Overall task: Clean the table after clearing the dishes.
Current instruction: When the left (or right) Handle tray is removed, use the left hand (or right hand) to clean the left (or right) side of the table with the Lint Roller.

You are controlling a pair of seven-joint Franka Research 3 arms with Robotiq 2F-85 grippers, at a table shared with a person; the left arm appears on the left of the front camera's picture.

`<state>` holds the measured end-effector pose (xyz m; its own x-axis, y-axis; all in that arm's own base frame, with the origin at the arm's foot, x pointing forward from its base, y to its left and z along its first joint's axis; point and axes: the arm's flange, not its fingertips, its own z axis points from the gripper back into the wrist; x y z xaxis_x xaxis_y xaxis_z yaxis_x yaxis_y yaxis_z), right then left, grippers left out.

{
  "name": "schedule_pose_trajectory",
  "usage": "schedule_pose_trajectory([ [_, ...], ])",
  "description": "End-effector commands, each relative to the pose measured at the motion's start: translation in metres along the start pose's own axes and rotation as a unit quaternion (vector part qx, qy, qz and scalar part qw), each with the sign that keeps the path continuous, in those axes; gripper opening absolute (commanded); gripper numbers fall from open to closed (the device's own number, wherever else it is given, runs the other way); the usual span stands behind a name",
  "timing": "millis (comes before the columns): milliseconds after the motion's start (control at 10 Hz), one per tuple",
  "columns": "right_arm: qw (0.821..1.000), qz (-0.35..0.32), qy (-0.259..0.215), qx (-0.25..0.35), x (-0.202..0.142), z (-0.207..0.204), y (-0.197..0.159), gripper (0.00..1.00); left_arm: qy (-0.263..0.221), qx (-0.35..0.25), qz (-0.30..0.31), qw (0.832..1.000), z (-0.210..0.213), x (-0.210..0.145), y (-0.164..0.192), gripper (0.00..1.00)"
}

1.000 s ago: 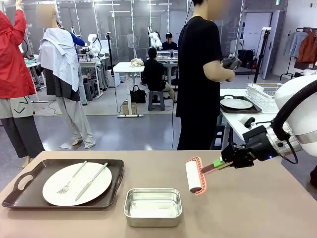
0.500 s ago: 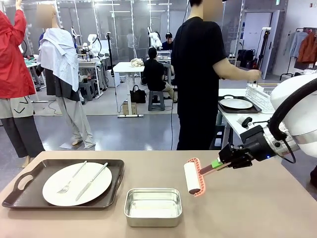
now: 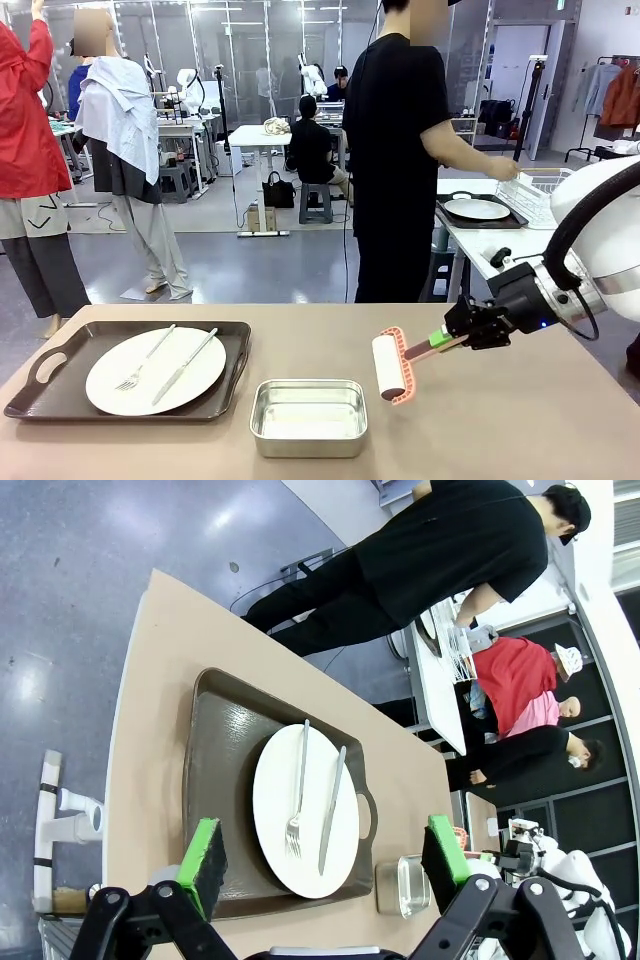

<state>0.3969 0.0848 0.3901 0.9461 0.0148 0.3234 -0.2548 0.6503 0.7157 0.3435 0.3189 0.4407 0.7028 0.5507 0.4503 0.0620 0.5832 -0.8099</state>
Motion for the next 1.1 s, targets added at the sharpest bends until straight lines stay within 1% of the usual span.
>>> schedule_pose_trajectory([
  [0,0.999,-0.046,-0.009,0.02,0.014,-0.009,-0.024,0.21,0.0,-0.007,-0.002,1.0,0.003,0.001,-0.001,1.0],
  [100,0.998,-0.063,-0.005,0.026,0.022,-0.012,-0.035,0.21,0.0,-0.007,-0.002,1.0,0.003,0.001,-0.001,1.0],
  [200,0.996,-0.08,0.006,0.048,0.031,-0.013,-0.043,0.21,0.0,-0.007,-0.002,1.0,0.003,0.001,-0.001,1.0],
  [300,0.995,-0.092,0.012,0.047,0.041,-0.015,-0.051,0.21,0.0,-0.007,-0.002,1.0,0.003,0.001,-0.001,1.0],
  [500,0.993,-0.106,0.042,0.024,0.056,-0.025,-0.06,0.21,0.0,-0.007,-0.002,1.0,0.003,0.001,-0.001,1.0],
  [600,0.992,-0.113,0.046,0.034,0.065,-0.027,-0.062,0.21,0.0,-0.007,-0.002,1.0,0.003,0.001,-0.001,1.0],
  [800,0.991,-0.119,0.053,0.017,0.072,-0.04,-0.065,0.21,0.0,-0.007,-0.002,1.0,0.003,0.001,-0.001,1.0],
  [1000,0.99,-0.13,0.05,0.014,0.075,-0.043,-0.073,0.21,0.0,-0.007,-0.002,1.0,0.003,0.001,-0.001,1.0],
])
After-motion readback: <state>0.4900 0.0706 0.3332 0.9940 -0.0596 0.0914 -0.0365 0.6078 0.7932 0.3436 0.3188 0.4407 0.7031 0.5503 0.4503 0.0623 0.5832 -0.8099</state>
